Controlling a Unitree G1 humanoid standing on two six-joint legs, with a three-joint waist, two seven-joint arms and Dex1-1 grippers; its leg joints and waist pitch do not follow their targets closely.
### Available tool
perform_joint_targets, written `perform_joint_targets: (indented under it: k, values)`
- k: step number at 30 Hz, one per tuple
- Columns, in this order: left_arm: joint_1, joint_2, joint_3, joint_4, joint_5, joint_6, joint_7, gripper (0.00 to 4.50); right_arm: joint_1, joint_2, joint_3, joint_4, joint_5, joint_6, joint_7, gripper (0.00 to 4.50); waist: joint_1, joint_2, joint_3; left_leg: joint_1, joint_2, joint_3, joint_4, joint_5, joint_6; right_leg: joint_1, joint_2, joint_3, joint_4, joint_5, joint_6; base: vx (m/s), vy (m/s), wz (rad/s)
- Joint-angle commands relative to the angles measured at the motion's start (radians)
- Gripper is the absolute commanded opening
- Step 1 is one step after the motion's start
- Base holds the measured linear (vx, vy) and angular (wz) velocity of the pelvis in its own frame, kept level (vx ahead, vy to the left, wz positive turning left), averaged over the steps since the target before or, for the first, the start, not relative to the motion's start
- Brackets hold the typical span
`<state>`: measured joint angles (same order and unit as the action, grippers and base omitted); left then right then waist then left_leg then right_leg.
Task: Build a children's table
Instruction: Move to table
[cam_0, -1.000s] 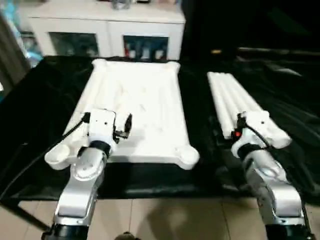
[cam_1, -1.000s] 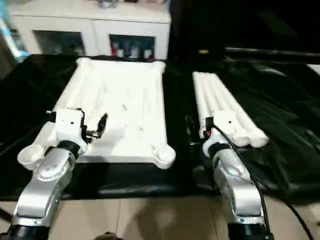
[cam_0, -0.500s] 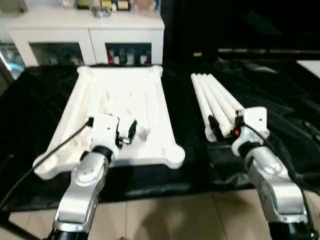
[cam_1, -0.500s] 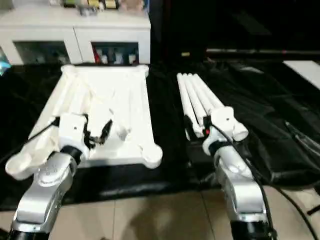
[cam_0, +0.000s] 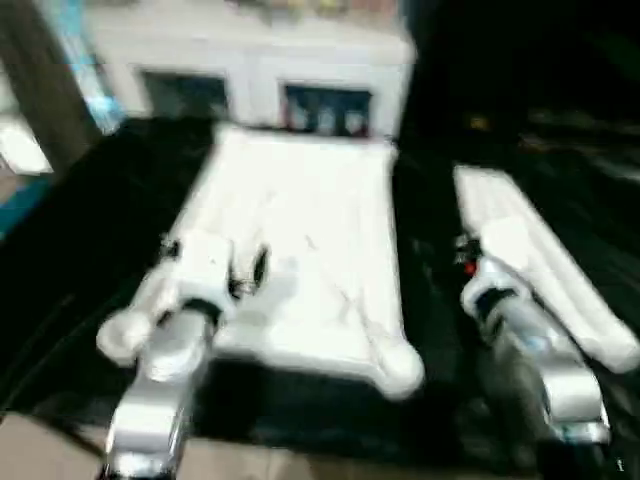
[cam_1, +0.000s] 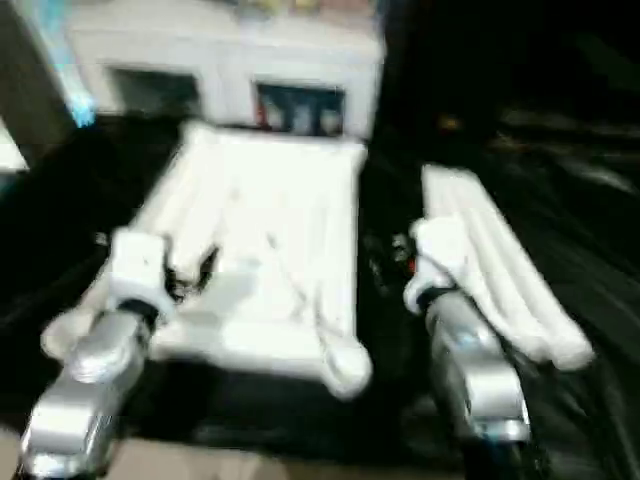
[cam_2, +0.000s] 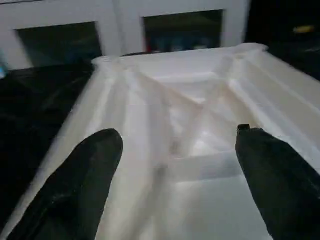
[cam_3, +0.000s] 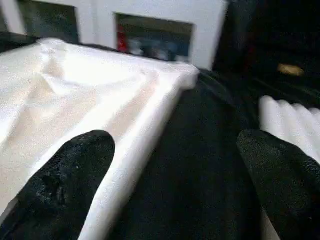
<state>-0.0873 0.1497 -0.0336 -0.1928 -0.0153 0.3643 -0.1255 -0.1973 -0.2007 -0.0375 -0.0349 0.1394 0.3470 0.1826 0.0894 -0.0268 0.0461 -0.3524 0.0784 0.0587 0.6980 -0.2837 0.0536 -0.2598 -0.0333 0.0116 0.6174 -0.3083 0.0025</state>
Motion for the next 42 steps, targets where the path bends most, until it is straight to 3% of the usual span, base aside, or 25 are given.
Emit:
perform_joint_targets:
  k: [1,2,3,4,6,8,10,13,18,19,21,23,24,25,26,28,29,31,32,33,34,35,36,39,42]
  values:
    - [0.001,0.014,0.018,-0.015,0.005,0.015,0.0,4.13,-0.006,0.007,0.013,-0.01,0.01,0.005,0.006,4.5,0.025,0.005,-0.04,-0.056,0.06,0.008,-0.087,0.131,0.005,0.086,-0.091,0.058,-0.101,0.146,-0.291,0.147,0.05,0.13]
    - [0.001,0.015,0.018,-0.016,0.005,0.017,-0.002,4.13,-0.004,0.005,0.015,-0.012,0.009,0.005,0.008,4.5,0.013,0.054,-0.06,0.023,0.112,-0.011,-0.155,0.209,0.039,0.032,-0.027,-0.026,-0.056,0.109,-0.199,0.147,0.05,0.13]
    - [0.002,0.017,0.015,-0.016,0.004,0.022,-0.008,4.13,0.0,0.005,0.016,-0.015,0.011,0.007,0.011,4.5,-0.045,0.077,-0.095,0.183,0.211,-0.142,-0.141,0.366,0.304,-0.15,-0.005,-0.071,0.095,-0.046,-0.07,0.167,0.068,0.03]
    - [0.001,0.019,0.013,-0.015,0.003,0.025,-0.012,4.13,0.003,0.005,0.016,-0.019,0.012,0.008,0.013,4.5,-0.037,0.066,-0.095,0.177,0.225,-0.151,-0.12,0.492,0.375,-0.164,-0.024,-0.061,0.111,-0.071,-0.018,0.142,0.057,-0.03]
    - [0.001,0.019,0.012,-0.016,0.001,0.026,-0.017,4.13,0.006,0.004,0.015,-0.022,0.012,0.009,0.015,4.5,-0.002,0.04,-0.081,0.069,0.17,-0.06,-0.113,0.865,0.315,-0.161,-0.042,-0.042,0.088,0.173,0.097,0.11,0.06,-0.03]
    - [0.002,0.011,0.009,-0.015,-0.013,0.026,-0.022,4.13,0.013,0.005,0.009,-0.03,0.002,0.014,0.011,4.5,-0.003,-0.025,-0.078,0.016,0.079,0.011,-0.07,0.611,0.189,-0.129,-0.098,0.024,-0.036,0.396,0.066,0.0,0.0,0.0]
    - [0.001,0.014,0.005,-0.012,-0.008,0.027,-0.021,4.13,0.015,0.005,0.007,-0.032,0.0,0.016,0.006,4.5,0.018,-0.026,-0.078,-0.024,0.066,0.03,-0.083,0.305,0.086,-0.09,-0.138,0.052,-0.025,0.486,-0.063,-0.019,0.001,0.09]
    - [-0.012,0.023,-0.005,0.01,0.002,0.008,-0.03,4.13,0.031,0.009,0.003,-0.048,0.002,0.019,-0.006,4.5,-0.002,0.011,-0.058,-0.013,0.106,0.024,-0.133,0.033,0.0,-0.091,-0.105,0.007,-0.039,0.187,-0.208,0.0,0.0,0.0]
    - [-0.047,0.018,-0.009,0.044,0.015,-0.007,-0.027,4.13,0.052,0.033,0.001,-0.083,0.016,0.025,-0.02,4.5,-0.044,0.043,-0.035,0.032,0.161,0.003,-0.185,-0.408,-0.163,-0.119,-0.053,-0.02,-0.068,-0.139,-0.161,-0.051,-0.004,0.03]
    - [-0.054,0.016,-0.009,0.048,0.016,-0.002,-0.026,4.13,0.053,0.041,-0.005,-0.091,0.021,0.029,-0.028,4.5,-0.057,0.058,-0.034,0.081,0.203,0.025,-0.194,-0.414,-0.18,-0.16,-0.024,-0.023,-0.089,-0.157,-0.145,-0.069,-0.048,0.04]
    - [-0.06,0.016,-0.013,0.055,0.013,-0.001,-0.025,4.13,0.052,0.041,-0.006,-0.093,0.018,0.032,-0.033,4.5,-0.041,0.081,-0.045,0.065,0.363,0.049,-0.285,-0.317,-0.16,-0.173,-0.04,-0.082,0.055,0.03,-0.103,-0.06,-0.073,-0.07]
    - [-0.063,0.016,-0.016,0.058,0.013,-0.002,-0.025,4.13,0.053,0.04,-0.004,-0.092,0.013,0.033,-0.036,4.5,-0.02,0.062,-0.057,0.08,0.39,0.107,-0.259,-0.145,-0.058,-0.208,-0.064,-0.089,0.095,0.113,-0.118,-0.012,-0.18,-0.37]
    - [-0.071,0.015,-0.01,0.067,0.012,0.0,-0.015,4.13,0.053,0.035,0.003,-0.091,0.001,0.04,-0.038,4.5,-0.025,0.017,-0.065,0.041,0.302,0.106,-0.22,-0.201,0.039,-0.167,-0.083,-0.067,0.072,0.161,-0.188,0.012,-0.255,-0.45]
    - [-0.071,0.014,-0.009,0.068,0.012,0.001,-0.013,4.13,0.053,0.034,0.004,-0.091,-0.001,0.041,-0.038,4.5,-0.03,0.016,-0.064,0.004,0.192,0.156,-0.159,-0.254,0.052,-0.141,-0.077,-0.043,0.008,0.149,-0.236,-0.008,-0.237,-0.23]
    - [-0.08,0.013,0.005,0.079,0.013,0.001,0.003,4.13,0.052,0.029,0.01,-0.091,-0.008,0.051,-0.036,4.5,-0.004,-0.042,-0.089,-0.04,0.016,0.169,0.084,-0.25,0.098,-0.096,-0.124,0.001,-0.099,0.045,-0.237,-0.008,-0.237,-0.23]
    - [-0.087,0.017,0.013,0.091,0.017,-0.006,0.005,4.13,0.047,0.031,0.006,-0.093,-0.005,0.061,-0.035,4.5,0.002,-0.05,-0.071,-0.102,0.017,0.102,0.069,-0.044,0.022,-0.052,-0.144,0.005,-0.072,0.05,0.004,-0.01,-0.198,-0.07]
    - [-0.09,0.023,0.013,0.098,0.018,-0.002,-0.005,4.13,0.043,0.027,0.009,-0.094,-0.008,0.067,-0.031,4.5,0.001,-0.042,-0.066,-0.087,0.012,0.074,0.018,0.045,-0.01,-0.054,-0.14,-0.007,-0.08,0.14,0.237,-0.006,-0.198,-0.09]
    - [-0.091,0.04,0.013,0.102,-0.007,0.009,-0.053,4.13,0.031,0.013,0.02,-0.102,-0.009,0.082,-0.01,4.5,0.007,0.025,-0.057,-0.063,0.076,0.018,-0.06,0.064,0.07,-0.056,-0.17,-0.016,-0.127,0.113,0.324,-0.036,-0.139,-0.09]
    - [-0.09,0.059,0.011,0.103,-0.02,0.0,-0.089,4.13,0.022,0.001,0.029,-0.112,-0.002,0.093,0.014,4.5,-0.01,0.053,-0.065,-0.063,0.215,-0.073,-0.126,0.014,0.168,-0.057,-0.134,-0.059,-0.075,0.036,0.287,-0.045,-0.114,-0.13]
    - [-0.092,0.098,-0.002,0.113,-0.026,-0.022,-0.148,4.13,0.006,-0.025,0.044,-0.125,0.018,0.117,0.059,4.5,-0.023,0.062,-0.077,0.008,0.347,-0.121,-0.158,-0.02,0.256,-0.119,-0.165,-0.014,0.063,0.035,0.127,-0.013,-0.107,-0.14]
    - [-0.095,0.115,-0.01,0.121,-0.021,-0.031,-0.169,4.13,0.0,-0.036,0.049,-0.129,0.027,0.128,0.078,4.5,-0.028,0.051,-0.064,0.024,0.289,-0.088,-0.146,-0.004,0.249,-0.161,-0.141,-0.007,0.069,0.078,0.059,-0.005,-0.094,0.19]
    - [-0.1,0.136,-0.017,0.132,-0.026,-0.04,-0.206,4.13,-0.011,-0.053,0.055,-0.131,0.042,0.149,0.107,4.5,-0.028,0.015,-0.047,-0.002,0.155,0.001,-0.12,-0.064,0.168,-0.155,-0.124,0.007,0.007,0.131,-0.018,-0.005,-0.094,0.19]
    - [-0.104,0.157,-0.023,0.138,-0.037,-0.047,-0.249,4.13,-0.019,-0.073,0.063,-0.133,0.054,0.159,0.143,4.5,-0.013,0.003,-0.035,-0.032,0.099,0.021,-0.097,-0.133,0.039,-0.1,-0.192,0.036,-0.076,-0.118,-0.026,-0.064,-0.085,0.17]
    - [-0.116,0.222,-0.031,0.128,-0.109,-0.047,-0.404,4.13,-0.038,-0.144,0.096,-0.141,0.081,0.172,0.271,4.5,0.011,0.005,-0.027,0.005,0.12,0.032,-0.131,-0.191,-0.093,-0.119,-0.163,0.01,-0.112,-0.615,-0.039,-0.085,-0.1,-0.06]
    - [-0.12,0.311,-0.054,0.08,-0.199,-0.012,-0.606,4.47,-0.042,-0.233,0.137,-0.177,0.113,0.186,0.421,4.5,0.004,0.003,-0.037,-0.002,0.139,0.028,-0.17,-0.196,-0.081,-0.096,-0.135,-0.007,-0.084,-0.349,-0.102,-0.024,-0.044,0.04]
